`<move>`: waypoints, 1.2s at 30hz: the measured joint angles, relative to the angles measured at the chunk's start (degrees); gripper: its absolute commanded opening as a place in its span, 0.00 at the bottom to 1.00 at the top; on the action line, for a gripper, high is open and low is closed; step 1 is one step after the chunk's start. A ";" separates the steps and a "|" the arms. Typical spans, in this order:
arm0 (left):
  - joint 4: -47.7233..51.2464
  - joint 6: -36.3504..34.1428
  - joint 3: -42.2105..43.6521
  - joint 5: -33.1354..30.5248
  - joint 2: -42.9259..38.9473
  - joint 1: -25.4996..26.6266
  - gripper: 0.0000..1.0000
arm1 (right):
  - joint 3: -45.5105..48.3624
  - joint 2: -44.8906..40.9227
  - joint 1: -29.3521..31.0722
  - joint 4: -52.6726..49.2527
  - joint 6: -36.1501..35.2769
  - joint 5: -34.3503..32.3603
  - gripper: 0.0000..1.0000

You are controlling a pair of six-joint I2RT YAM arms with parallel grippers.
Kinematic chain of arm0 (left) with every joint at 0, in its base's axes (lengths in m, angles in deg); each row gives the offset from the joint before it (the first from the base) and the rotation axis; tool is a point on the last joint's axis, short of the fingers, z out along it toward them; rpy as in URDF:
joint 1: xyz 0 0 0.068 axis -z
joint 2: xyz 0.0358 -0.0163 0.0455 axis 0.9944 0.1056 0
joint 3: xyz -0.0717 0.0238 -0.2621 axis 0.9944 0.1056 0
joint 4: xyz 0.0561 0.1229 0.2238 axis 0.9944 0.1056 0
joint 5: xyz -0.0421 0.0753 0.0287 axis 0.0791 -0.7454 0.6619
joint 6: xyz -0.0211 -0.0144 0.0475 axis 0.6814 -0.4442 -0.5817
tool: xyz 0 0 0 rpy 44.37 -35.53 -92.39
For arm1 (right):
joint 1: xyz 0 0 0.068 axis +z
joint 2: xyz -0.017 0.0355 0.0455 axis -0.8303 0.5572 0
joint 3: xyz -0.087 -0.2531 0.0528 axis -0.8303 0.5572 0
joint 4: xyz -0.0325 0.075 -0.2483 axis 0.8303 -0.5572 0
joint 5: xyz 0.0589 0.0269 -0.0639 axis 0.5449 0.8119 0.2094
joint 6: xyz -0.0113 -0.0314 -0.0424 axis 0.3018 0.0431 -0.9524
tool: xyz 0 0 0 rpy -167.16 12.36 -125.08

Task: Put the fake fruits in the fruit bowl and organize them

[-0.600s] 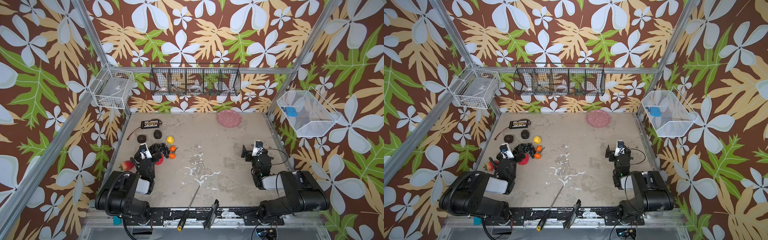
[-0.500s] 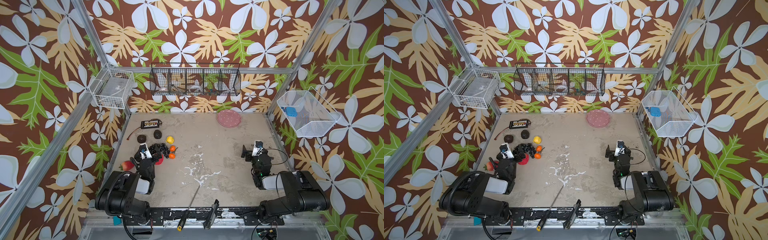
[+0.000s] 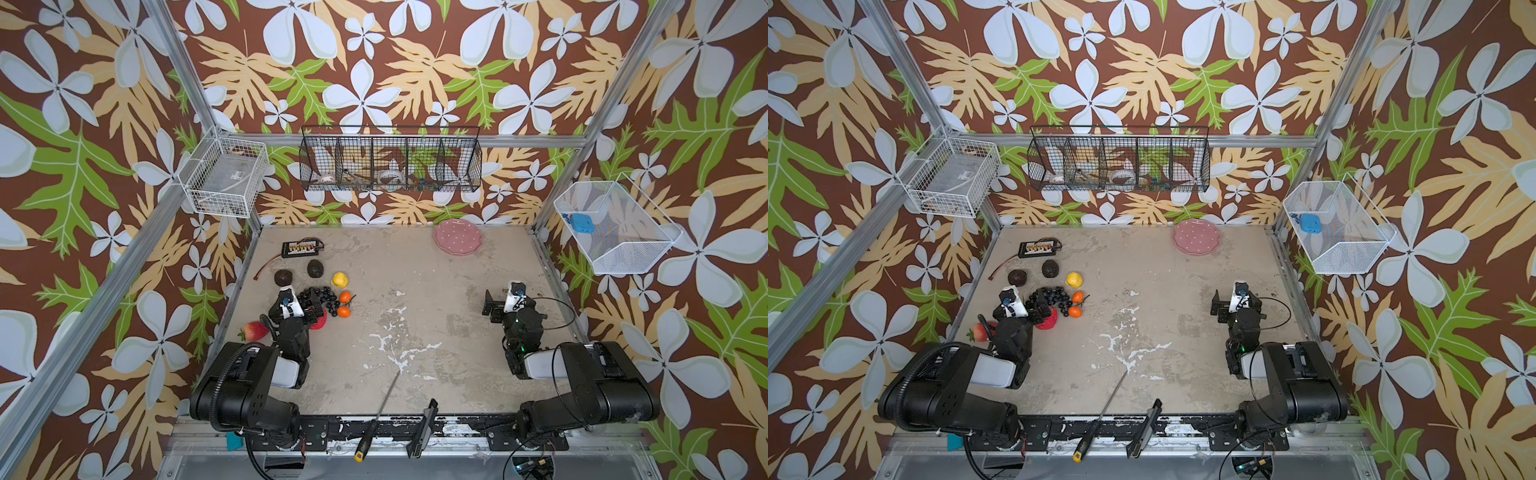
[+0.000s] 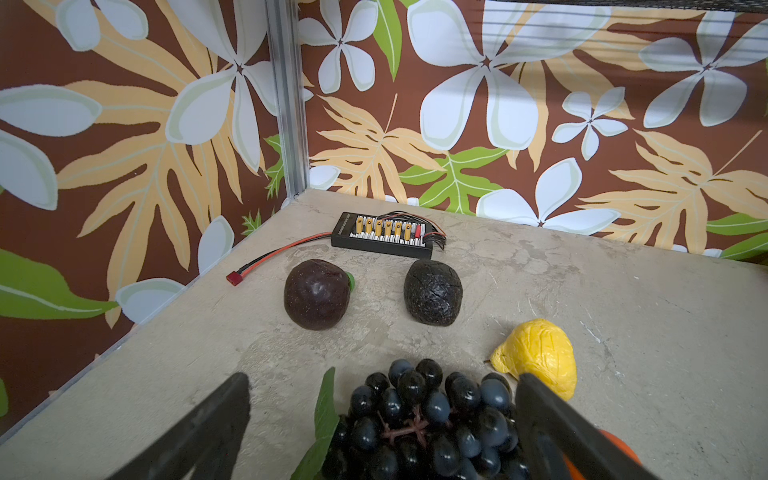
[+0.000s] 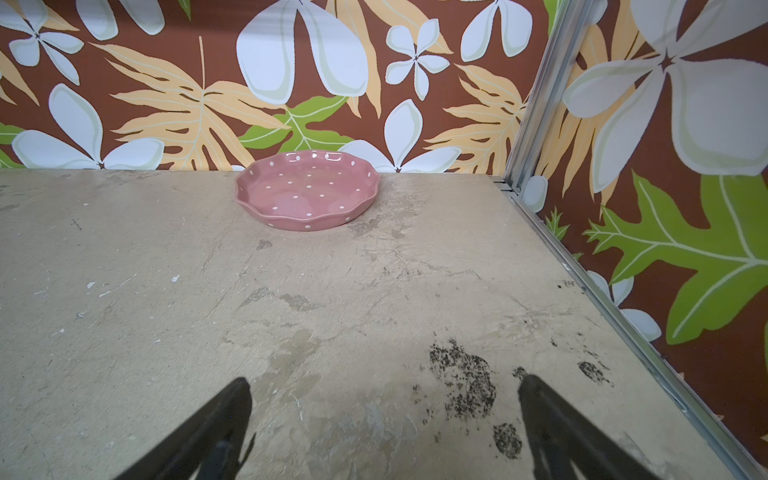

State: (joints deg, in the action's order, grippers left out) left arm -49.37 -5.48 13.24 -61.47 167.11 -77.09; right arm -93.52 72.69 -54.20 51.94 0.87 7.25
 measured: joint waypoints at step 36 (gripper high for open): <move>13.68 1.18 -1.07 2.64 -27.04 2.80 1.00 | -3.74 -25.35 4.20 -15.41 -0.24 2.80 1.00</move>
State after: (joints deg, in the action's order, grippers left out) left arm -35.69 -4.30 12.17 -58.83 140.07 -74.29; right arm -97.25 47.34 -50.00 36.53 0.63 10.05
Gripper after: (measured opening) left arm 0.997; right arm 0.995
